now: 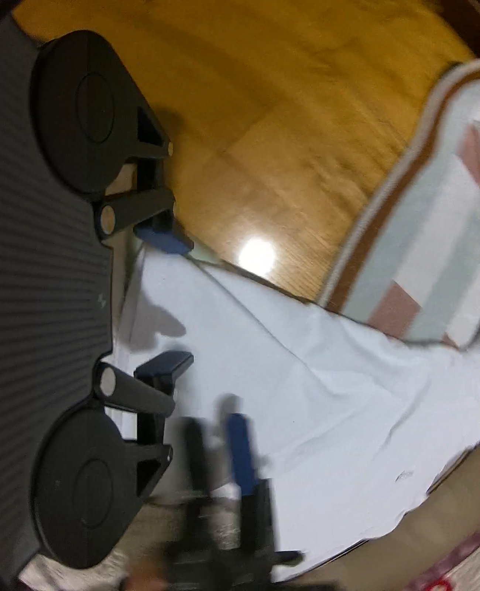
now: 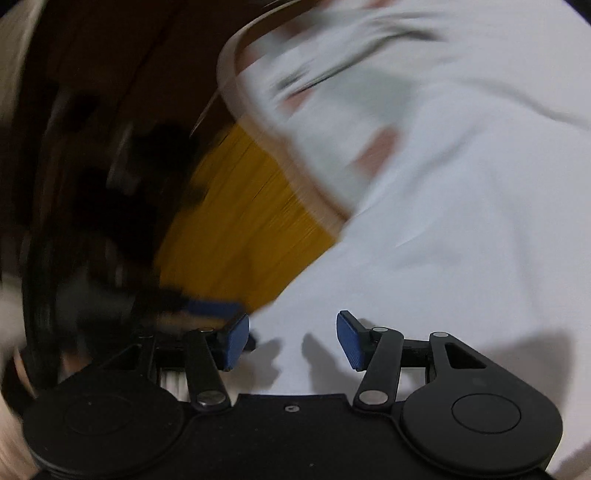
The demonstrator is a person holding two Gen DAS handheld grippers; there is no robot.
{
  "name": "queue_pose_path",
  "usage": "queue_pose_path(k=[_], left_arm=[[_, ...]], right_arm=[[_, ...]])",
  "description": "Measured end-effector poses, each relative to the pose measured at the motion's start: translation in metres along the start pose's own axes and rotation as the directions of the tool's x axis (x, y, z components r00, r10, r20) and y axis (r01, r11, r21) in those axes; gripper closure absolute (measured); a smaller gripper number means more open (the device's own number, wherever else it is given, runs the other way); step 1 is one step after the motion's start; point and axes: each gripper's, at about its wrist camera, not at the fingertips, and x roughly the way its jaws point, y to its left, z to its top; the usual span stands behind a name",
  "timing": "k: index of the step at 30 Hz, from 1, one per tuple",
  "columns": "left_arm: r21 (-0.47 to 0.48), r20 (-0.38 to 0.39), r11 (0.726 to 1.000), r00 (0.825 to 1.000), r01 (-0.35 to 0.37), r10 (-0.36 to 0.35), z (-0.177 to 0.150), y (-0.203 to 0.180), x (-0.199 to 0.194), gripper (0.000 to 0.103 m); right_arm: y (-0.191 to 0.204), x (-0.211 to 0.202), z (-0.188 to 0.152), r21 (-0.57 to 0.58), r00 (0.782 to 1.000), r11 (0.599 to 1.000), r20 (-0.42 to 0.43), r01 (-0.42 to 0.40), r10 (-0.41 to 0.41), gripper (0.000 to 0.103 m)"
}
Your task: Fold clothes
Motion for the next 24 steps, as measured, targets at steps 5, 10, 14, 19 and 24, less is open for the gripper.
queue_pose_path(k=[5,10,14,19,24], left_arm=[[0.110,0.012,0.992,0.998,-0.067,0.066,-0.008,-0.011,0.005,0.099],[0.244,0.154,0.965,0.986,-0.096,0.059,-0.029,-0.022,-0.034,0.102],[0.158,0.218,0.986,0.976,-0.056,0.021,-0.038,-0.008,-0.052,0.101],[0.152,0.232,0.987,0.973,-0.051,0.015,-0.039,-0.011,-0.056,0.102],[0.156,0.202,0.988,0.979,0.001,-0.033,-0.032,-0.002,-0.052,0.102]], right_arm=[[0.023,0.006,-0.016,-0.132,0.996,0.988,-0.043,0.076,-0.083,0.046],[0.009,-0.012,-0.049,-0.130,0.991,0.987,-0.083,0.093,-0.104,0.046],[0.024,-0.012,-0.072,-0.187,0.990,0.980,-0.104,0.073,-0.094,0.045],[0.059,0.018,-0.075,-0.418,0.965,0.880,-0.027,0.225,-0.260,0.043],[0.054,0.035,-0.077,-0.503,0.961,0.841,-0.070,0.198,-0.268,0.096]])
